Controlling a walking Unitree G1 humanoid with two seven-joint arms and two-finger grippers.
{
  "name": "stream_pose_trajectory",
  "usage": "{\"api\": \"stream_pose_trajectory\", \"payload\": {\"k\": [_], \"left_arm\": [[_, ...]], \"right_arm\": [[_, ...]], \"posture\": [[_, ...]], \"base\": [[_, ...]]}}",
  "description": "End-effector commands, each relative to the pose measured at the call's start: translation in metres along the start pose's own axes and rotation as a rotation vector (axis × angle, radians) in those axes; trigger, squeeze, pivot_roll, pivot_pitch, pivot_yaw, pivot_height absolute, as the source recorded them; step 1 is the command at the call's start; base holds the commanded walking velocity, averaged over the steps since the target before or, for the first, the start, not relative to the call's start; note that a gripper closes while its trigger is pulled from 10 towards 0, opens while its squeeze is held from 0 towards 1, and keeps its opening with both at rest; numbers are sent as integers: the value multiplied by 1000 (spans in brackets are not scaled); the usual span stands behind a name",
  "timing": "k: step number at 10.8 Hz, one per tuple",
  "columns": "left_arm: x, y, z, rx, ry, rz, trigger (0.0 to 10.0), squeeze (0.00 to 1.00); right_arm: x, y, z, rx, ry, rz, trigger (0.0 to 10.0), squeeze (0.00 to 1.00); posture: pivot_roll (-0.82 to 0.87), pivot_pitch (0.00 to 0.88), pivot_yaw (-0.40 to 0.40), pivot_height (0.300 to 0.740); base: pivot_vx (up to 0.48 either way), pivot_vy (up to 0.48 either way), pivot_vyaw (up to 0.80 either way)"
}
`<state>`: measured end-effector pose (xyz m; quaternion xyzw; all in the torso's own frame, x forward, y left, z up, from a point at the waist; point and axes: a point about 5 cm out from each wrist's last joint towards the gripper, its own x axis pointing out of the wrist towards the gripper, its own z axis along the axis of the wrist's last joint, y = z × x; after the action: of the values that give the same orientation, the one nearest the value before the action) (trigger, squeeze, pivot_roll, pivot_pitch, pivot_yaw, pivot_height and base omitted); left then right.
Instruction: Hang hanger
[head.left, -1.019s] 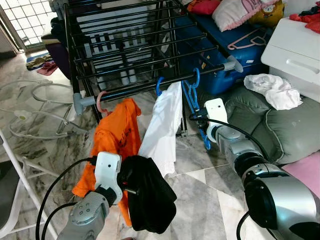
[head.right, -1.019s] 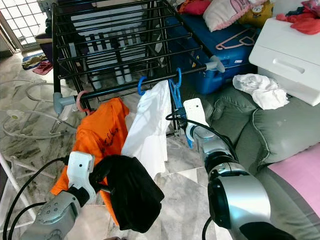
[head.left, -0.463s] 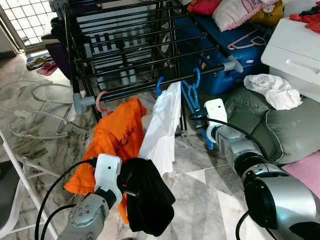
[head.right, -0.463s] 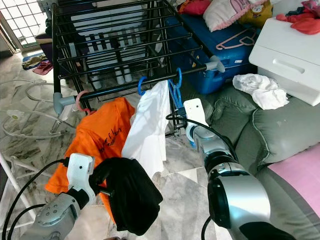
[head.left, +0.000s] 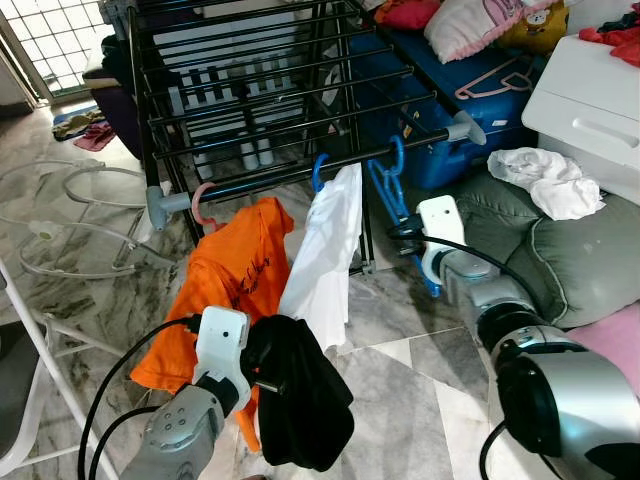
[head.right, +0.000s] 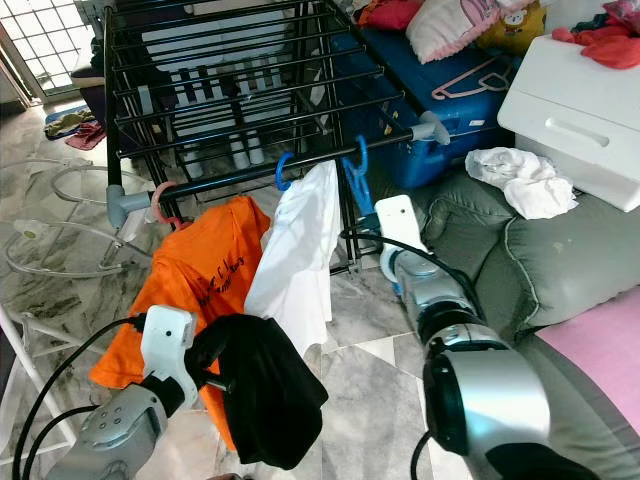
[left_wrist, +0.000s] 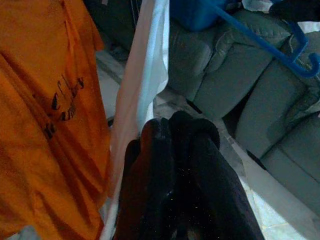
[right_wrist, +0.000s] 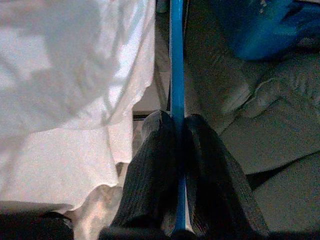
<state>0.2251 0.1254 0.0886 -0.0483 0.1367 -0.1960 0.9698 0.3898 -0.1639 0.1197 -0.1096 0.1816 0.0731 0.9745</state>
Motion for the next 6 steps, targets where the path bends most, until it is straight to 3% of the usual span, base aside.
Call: {"api": "stream_pose_trajectory", "payload": {"k": [1,5,6], "left_arm": [[4,0,5,13,-23,-9,10000,0],[19,6,11,39,-77,44,10000,0],[20,8,9,50,-77,53,10000,0]], "right_arm": [[0,-1,10,-22,-36,4,0,0],[-1,-7,44,-48,-200,-12,39,0],[-3,-8,54,-61,-260,-10,2275,0]], "posture": [[163,35,31,740],[110,0,36,740],[101,0,35,740]], "base": [[0,0,0],[0,0,0],[0,0,0]]}}
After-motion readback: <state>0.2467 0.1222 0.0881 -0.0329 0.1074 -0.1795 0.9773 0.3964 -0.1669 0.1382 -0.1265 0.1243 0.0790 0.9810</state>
